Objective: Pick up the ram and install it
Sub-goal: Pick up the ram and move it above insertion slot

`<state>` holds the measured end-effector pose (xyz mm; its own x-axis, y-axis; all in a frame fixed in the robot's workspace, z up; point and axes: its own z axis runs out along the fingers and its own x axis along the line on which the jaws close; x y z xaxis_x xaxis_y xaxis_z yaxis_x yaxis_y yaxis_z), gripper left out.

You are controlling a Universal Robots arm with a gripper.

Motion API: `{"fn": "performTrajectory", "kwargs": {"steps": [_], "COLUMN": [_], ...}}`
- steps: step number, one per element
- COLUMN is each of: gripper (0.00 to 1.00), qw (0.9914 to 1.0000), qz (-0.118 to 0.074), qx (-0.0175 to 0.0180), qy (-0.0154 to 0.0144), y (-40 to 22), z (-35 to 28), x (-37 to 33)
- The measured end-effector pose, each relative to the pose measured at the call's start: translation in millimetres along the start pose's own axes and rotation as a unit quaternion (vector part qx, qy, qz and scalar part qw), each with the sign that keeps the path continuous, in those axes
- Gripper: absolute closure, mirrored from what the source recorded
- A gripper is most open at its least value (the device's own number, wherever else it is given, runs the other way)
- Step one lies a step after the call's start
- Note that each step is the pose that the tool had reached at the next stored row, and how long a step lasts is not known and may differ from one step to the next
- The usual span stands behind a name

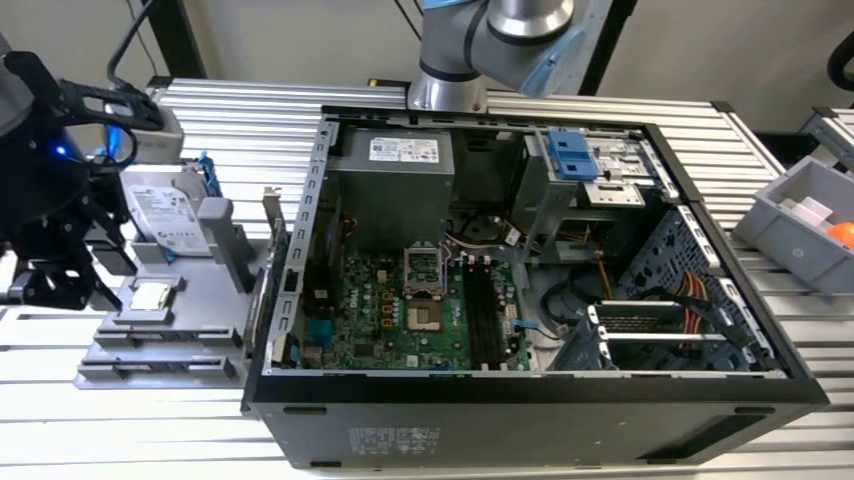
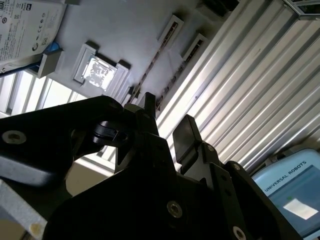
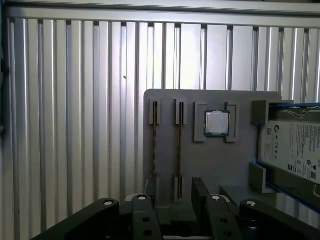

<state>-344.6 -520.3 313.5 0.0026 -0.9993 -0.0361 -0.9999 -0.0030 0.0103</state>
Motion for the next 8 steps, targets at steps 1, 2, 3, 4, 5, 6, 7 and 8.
{"fn": "performTrajectory", "kwargs": {"steps": [1,2,3,4,5,6,7,8], "gripper": [0.00,0.00,0.00,0.00,0.00,0.00,0.00,0.00], "qw": [1.00000,1.00000,1.00000,1.00000,1.00000,1.00000,1.00000,1.00000], "qz": [0.000,0.000,0.000,0.000,0.000,0.000,0.000,0.000], "qx": [0.0001,0.0000,0.0000,0.0000,0.0000,0.0000,0.0000,0.0000], "qy": [0.0000,-0.0001,0.0000,-0.0001,-0.0001,0.0000,0.0000,-0.0001], "y": [0.0,0.0,0.0,0.0,0.0,-0.1,0.0,-0.1], "z": [0.5,0.9,1.2,1.6,2.0,2.4,2.8,3.2], "x": [0.0,0.0,0.0,0.0,0.1,0.1,0.1,0.1]}}
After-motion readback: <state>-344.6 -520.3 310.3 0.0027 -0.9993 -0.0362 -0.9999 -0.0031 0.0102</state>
